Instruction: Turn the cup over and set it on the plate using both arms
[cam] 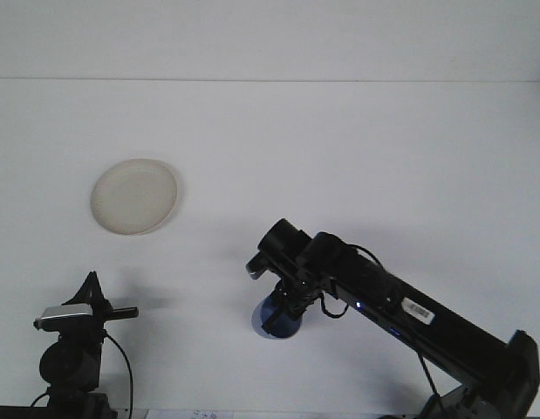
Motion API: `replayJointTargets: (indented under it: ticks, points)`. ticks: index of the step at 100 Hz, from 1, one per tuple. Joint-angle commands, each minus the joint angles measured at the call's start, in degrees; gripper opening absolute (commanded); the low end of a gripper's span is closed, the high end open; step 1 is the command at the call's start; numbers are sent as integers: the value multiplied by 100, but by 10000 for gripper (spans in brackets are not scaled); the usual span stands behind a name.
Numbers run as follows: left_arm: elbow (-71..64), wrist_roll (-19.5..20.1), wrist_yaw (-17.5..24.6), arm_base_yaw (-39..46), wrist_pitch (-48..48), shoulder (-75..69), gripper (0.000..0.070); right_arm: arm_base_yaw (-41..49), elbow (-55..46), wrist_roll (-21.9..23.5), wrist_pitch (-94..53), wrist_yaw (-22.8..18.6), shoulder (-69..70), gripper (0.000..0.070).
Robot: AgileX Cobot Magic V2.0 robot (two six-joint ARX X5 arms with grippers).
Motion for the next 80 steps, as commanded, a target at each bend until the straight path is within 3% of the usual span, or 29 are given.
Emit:
replayJointTargets:
  ticks: [1, 31, 36, 46, 51, 80]
  points:
    - [-107, 42, -13, 7, 72, -4, 14, 173, 205, -87, -96, 111, 286, 3]
    - [-107, 42, -13, 7, 70, -4, 14, 459, 254, -179, -181, 293, 699, 23]
    - [-107, 42, -13, 7, 72, -4, 14, 483, 254, -177, -173, 293, 706, 122]
    - [-107, 42, -13, 7, 72, -4, 13, 487, 256, -177, -168, 286, 704, 470]
    - [-107, 42, -13, 7, 70, -4, 14, 485, 258, -177, -188, 282, 686, 554]
    - [-107, 42, -13, 7, 72, -4, 14, 455, 258, -192, 72, 271, -2, 556]
